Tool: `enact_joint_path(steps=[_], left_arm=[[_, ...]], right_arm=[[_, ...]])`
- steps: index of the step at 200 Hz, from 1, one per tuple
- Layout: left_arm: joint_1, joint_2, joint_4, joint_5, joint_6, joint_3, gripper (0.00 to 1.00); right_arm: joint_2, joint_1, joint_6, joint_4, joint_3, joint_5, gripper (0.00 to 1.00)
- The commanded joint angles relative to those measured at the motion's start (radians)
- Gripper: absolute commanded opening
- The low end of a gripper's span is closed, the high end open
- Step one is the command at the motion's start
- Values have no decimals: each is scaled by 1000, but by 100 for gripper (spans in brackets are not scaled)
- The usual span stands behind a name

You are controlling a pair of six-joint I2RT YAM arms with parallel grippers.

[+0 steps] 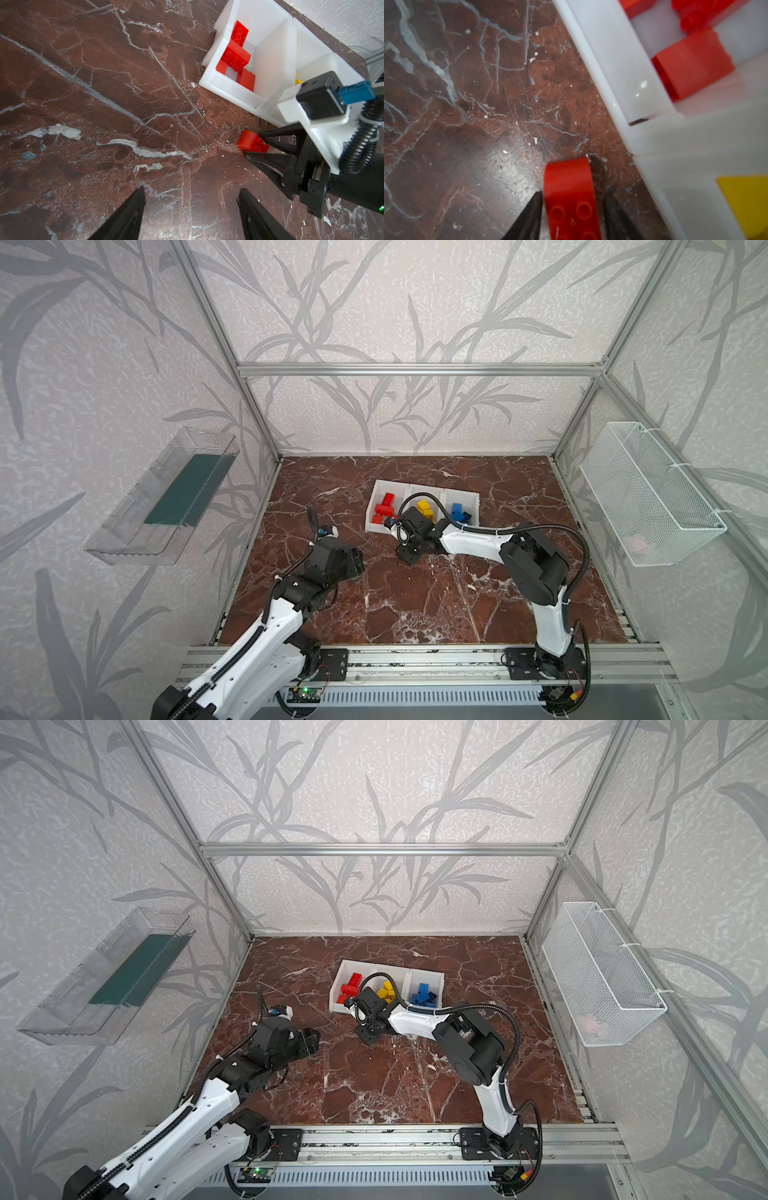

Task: Sort the legos into containers by color
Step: 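Lower the right gripper onto the red brick beside the tray and grasp it, then lift the red brick into the red compartment and open the right gripper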

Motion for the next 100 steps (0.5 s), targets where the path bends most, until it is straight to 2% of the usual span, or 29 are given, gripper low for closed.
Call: enact_joint_path(steps=[1, 30, 53, 100], left_arm=[[4, -16, -10, -10, -21, -16, 73], [5, -26, -16, -13, -24, -21, 73], [3, -34, -21, -18, -24, -21, 73], [5, -53, -26, -22, -33, -29, 73]], right_arm=[[-3, 15, -14, 3, -19, -4, 38], [-38, 37, -1, -9, -33, 21, 31], [-86, 43, -1, -28, -5, 27, 29], [-100, 40, -43, -108, 205, 115, 28]])
